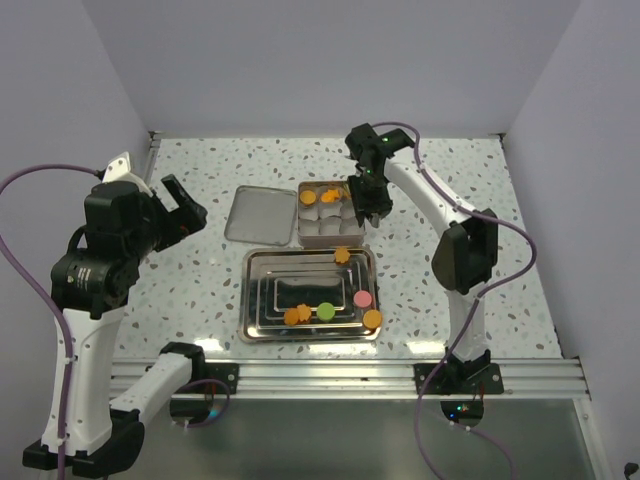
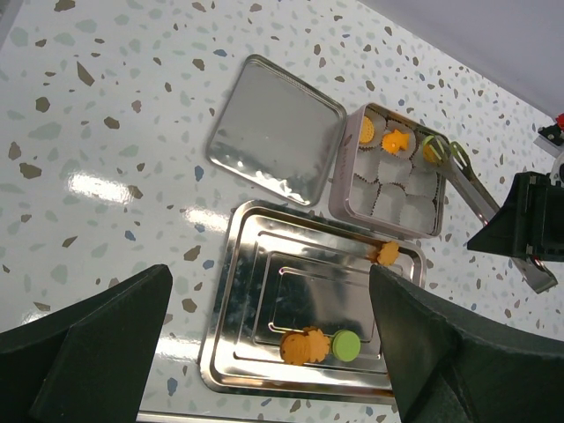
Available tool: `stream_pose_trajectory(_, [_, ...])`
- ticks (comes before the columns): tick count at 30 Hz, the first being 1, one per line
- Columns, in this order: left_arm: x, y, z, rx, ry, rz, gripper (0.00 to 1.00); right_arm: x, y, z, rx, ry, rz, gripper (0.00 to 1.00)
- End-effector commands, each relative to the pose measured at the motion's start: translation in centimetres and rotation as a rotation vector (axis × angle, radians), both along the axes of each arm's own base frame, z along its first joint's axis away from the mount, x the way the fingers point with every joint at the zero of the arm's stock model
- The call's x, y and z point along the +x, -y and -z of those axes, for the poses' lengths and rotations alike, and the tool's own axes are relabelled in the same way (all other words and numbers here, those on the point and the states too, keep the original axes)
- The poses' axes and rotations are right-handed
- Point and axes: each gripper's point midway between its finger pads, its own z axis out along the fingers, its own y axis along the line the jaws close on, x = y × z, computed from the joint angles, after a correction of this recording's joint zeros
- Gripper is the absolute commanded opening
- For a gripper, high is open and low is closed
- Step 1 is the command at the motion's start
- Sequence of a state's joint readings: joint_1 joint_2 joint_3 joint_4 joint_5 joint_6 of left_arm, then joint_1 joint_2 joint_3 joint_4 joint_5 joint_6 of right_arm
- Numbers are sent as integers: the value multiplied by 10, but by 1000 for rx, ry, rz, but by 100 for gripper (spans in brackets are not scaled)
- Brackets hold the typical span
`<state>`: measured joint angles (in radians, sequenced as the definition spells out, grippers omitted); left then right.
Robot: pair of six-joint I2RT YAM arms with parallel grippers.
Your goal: Pack the cookies
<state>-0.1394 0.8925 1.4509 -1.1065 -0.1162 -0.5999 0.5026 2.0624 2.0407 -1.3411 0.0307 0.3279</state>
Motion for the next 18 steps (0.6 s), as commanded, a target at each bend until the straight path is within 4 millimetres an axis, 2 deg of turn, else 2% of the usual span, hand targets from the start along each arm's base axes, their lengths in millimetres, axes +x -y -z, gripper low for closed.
stream_pose_trajectory(1, [7, -2, -15, 1, 63, -10, 100, 6, 0, -1, 21, 8, -16, 42])
stream_pose_trajectory(7, [8, -2, -14, 3, 60, -9, 100, 13, 4, -2, 19, 16, -6, 47])
stream_pose_trajectory(12, [7, -2, -15, 7, 63, -7, 100, 15, 6, -8, 21, 24, 1, 48])
stream_pose_trajectory(18, [6, -3, -17, 12, 66, -5, 100, 13, 7, -32, 42, 64, 11, 48])
